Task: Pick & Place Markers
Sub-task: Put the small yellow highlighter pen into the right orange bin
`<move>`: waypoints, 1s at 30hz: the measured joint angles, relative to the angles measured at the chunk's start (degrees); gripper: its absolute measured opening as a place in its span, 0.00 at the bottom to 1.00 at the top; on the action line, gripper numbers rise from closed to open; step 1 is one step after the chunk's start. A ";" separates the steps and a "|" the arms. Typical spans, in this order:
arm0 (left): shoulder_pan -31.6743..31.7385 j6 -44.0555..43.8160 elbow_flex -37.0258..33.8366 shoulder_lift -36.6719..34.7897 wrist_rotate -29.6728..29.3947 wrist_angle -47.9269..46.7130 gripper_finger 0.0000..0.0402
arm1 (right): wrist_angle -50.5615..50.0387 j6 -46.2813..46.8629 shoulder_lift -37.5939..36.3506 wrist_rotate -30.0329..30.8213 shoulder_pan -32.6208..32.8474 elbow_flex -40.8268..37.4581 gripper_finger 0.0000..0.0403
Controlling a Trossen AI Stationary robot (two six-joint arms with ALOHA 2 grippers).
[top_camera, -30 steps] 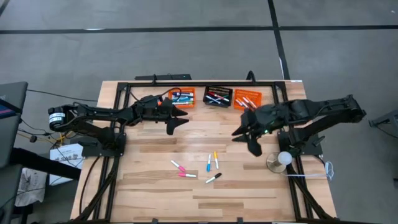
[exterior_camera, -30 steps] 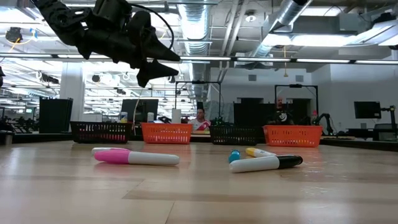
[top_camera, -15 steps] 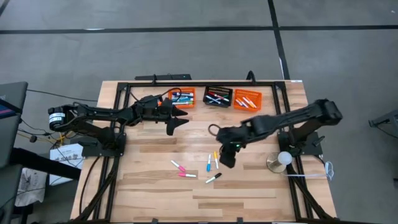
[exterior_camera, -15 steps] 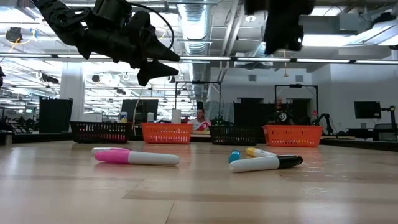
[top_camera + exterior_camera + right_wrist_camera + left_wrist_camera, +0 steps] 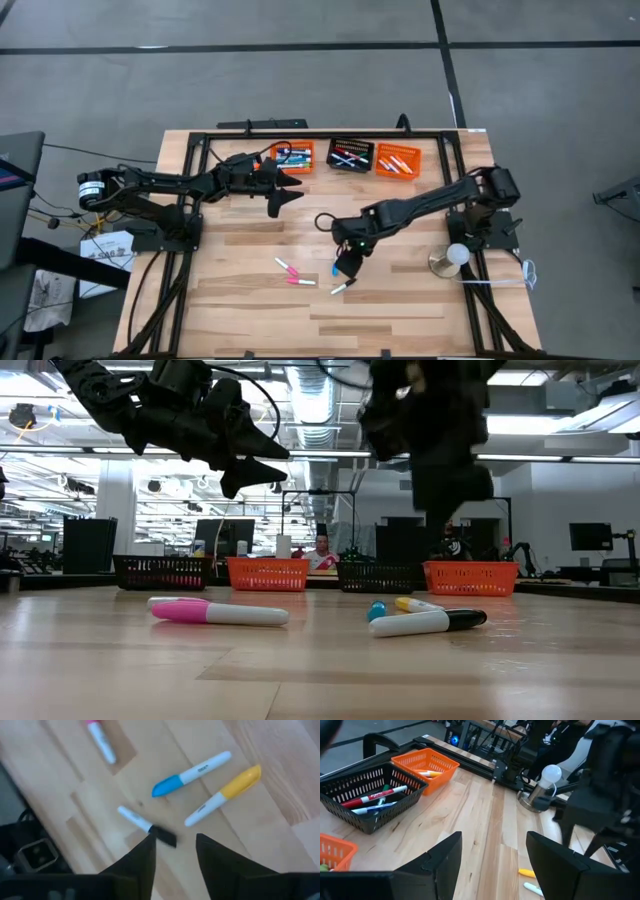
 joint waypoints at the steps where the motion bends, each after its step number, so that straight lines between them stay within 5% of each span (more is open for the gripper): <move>1: 0.00 0.45 0.00 0.00 -0.01 -0.03 0.55 | 0.35 0.67 0.84 0.12 0.00 0.00 0.33; 12: 0.00 2.51 0.00 0.00 0.00 -0.24 0.55 | 0.11 5.64 6.11 4.18 -0.85 -0.02 0.59; 22: 0.00 2.53 0.00 0.00 0.00 -0.26 0.55 | 0.03 10.92 6.11 11.63 -0.87 -0.02 0.61; 30: 0.00 3.50 0.00 0.00 0.03 -0.26 0.55 | -1.68 11.49 7.17 11.82 -1.06 0.06 0.61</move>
